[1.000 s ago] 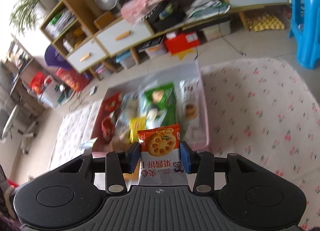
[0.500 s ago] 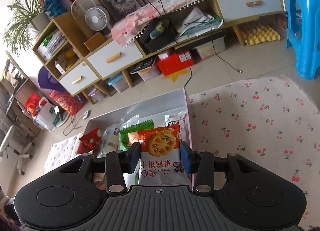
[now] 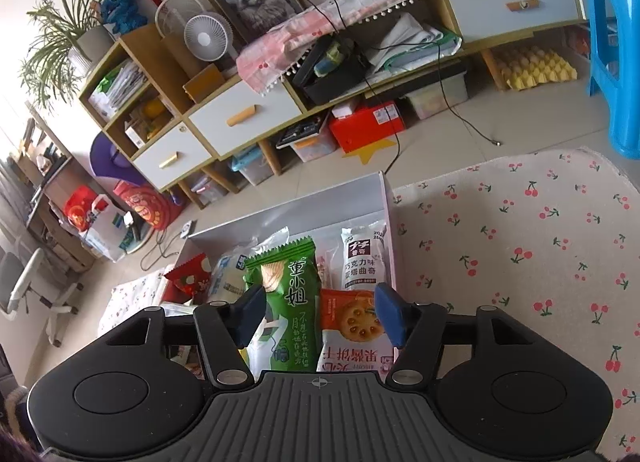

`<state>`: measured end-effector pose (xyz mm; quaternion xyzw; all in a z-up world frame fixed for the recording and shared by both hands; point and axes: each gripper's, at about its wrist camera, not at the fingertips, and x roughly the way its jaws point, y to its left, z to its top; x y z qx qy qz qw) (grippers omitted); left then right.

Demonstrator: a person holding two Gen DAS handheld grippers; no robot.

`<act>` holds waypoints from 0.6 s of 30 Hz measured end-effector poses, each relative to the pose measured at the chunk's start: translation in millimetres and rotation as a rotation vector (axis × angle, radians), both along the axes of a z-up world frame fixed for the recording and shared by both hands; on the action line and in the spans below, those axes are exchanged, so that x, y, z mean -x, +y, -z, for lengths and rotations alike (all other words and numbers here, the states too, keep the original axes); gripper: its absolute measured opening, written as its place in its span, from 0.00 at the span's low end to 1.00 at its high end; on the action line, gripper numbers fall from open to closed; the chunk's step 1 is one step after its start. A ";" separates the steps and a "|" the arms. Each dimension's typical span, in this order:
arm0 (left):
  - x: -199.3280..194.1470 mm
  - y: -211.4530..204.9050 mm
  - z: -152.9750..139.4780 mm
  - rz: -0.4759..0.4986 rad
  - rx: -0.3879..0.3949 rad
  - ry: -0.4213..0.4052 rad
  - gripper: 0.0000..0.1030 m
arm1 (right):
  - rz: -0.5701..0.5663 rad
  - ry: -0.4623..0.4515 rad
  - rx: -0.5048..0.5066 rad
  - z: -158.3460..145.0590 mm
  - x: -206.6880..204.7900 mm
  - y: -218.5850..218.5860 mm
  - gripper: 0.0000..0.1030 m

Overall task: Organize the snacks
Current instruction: 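Lower both held snacks into the box and open both tools, then withdraw both open tools back over the gold bar and blue candy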

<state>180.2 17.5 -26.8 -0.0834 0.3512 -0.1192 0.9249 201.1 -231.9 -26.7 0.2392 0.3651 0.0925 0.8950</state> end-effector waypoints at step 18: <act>29.3 0.7 -12.9 0.058 -0.070 0.138 0.80 | -0.041 0.053 0.134 -33.7 44.0 19.7 0.78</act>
